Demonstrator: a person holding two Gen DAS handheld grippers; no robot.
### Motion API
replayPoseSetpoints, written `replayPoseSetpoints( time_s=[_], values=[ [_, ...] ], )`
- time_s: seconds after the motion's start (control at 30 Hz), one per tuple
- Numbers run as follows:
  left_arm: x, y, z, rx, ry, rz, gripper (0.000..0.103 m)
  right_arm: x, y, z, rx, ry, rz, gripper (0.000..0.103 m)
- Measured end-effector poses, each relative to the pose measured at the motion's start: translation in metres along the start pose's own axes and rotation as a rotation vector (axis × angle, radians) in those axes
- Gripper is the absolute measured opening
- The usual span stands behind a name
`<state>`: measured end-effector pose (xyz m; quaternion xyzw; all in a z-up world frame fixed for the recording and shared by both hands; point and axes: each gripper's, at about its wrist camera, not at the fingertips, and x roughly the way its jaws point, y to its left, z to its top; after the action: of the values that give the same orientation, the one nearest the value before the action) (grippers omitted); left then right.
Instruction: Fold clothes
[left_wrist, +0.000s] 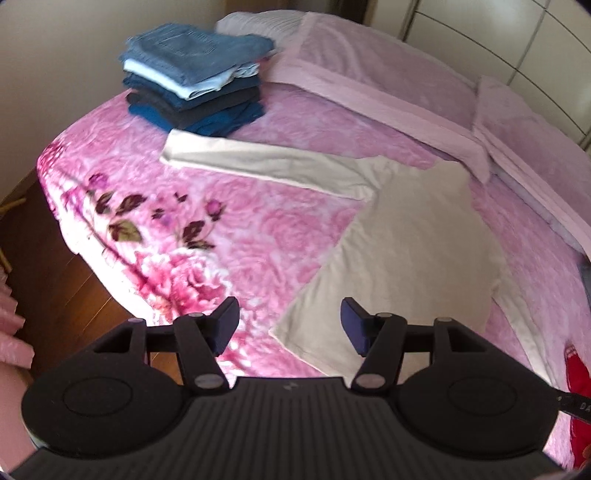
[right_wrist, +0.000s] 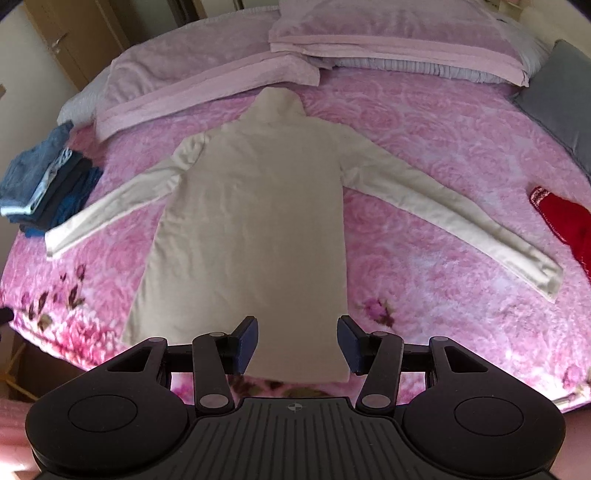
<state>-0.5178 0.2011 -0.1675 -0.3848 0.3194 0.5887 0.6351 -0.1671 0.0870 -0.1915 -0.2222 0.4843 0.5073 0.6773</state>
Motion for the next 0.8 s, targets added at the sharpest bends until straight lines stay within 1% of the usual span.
replayPoseSetpoints(
  time_s=[0.1, 0.2, 0.3, 0.4, 0.5, 0.57, 0.63, 0.7, 0.8],
  values=[
    [0.019, 0.009, 0.008, -0.039, 0.005, 0.002, 0.057, 0.016, -0.002, 0.006, -0.004, -0.013, 0.001, 0.051],
    [0.047, 0.021, 0.021, -0.086, 0.004, -0.012, 0.057, 0.035, 0.005, 0.016, -0.019, -0.017, -0.017, 0.051],
    [0.086, 0.032, 0.041, -0.145, -0.005, -0.027, 0.057, 0.053, 0.012, 0.029, 0.002, -0.028, -0.026, 0.051],
    [0.138, 0.048, 0.067, -0.247, -0.007, -0.051, 0.057, 0.071, 0.019, 0.043, 0.026, -0.035, -0.038, 0.051],
    [0.195, 0.073, 0.096, -0.389, 0.016, -0.071, 0.057, 0.096, 0.022, 0.058, 0.073, -0.007, -0.063, 0.051],
    [0.224, 0.091, 0.113, -0.477, 0.015, -0.072, 0.056, 0.116, 0.022, 0.066, 0.110, 0.010, -0.071, 0.051],
    [0.253, 0.112, 0.129, -0.570, -0.010, -0.065, 0.056, 0.140, 0.022, 0.071, 0.163, 0.017, -0.092, 0.051],
    [0.276, 0.130, 0.140, -0.635, -0.032, -0.048, 0.056, 0.165, 0.021, 0.076, 0.212, 0.027, -0.105, 0.051],
    [0.304, 0.155, 0.151, -0.698, -0.058, -0.017, 0.056, 0.199, 0.019, 0.083, 0.274, 0.027, -0.113, 0.051]
  ],
)
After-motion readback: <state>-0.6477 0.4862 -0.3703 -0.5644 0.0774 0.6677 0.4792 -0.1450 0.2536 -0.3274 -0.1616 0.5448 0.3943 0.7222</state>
